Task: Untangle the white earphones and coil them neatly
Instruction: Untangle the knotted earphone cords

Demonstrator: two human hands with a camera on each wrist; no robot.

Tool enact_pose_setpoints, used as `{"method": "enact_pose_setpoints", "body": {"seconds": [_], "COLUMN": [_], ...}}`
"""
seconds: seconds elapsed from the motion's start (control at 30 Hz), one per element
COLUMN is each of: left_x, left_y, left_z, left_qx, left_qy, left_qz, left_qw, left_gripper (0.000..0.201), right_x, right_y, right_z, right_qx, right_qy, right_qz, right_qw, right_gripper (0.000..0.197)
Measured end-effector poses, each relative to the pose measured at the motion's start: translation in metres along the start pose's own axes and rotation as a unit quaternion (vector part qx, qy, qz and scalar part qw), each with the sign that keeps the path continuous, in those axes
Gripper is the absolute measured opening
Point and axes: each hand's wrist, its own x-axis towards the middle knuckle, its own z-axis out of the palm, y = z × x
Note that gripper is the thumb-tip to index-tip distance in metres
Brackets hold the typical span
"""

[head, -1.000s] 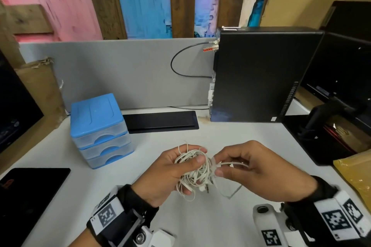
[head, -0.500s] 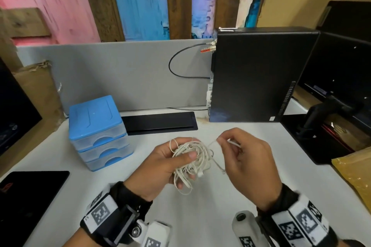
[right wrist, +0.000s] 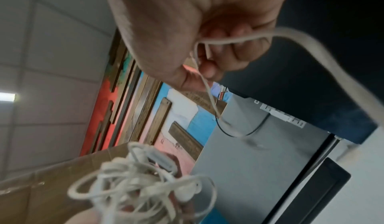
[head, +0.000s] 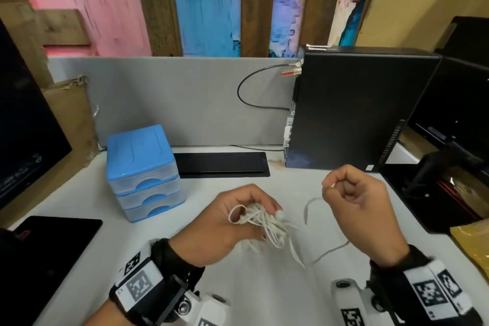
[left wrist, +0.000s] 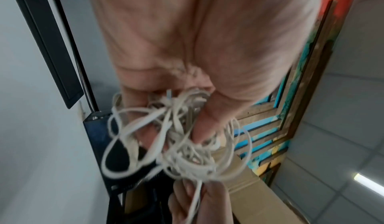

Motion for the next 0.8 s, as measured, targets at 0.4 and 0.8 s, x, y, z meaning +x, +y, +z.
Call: {"method": "enact_pose_setpoints", "body": {"seconds": [0.4,0.8], "left_x": [0.004,0.004], "left_y": [0.000,0.003], "left_z": [-0.017,-0.019], "left_qx": [0.007,0.060], "left_qy": [0.126,0.136], "left_qz": [0.088,0.119], "left_qw": [0.988,0.982], "left_gripper": [0.035,0.027], "right_x": [-0.032,-0.037], "right_y": [-0.007,-0.017], "right_z": [0.037,0.039], "right_qx": [0.132,0.198], "right_qy": [-0.352,-0.194], "right_qz": [0.086,0.068], "right_qw": [0.923,0.958], "right_gripper": [0.049,0.012]}}
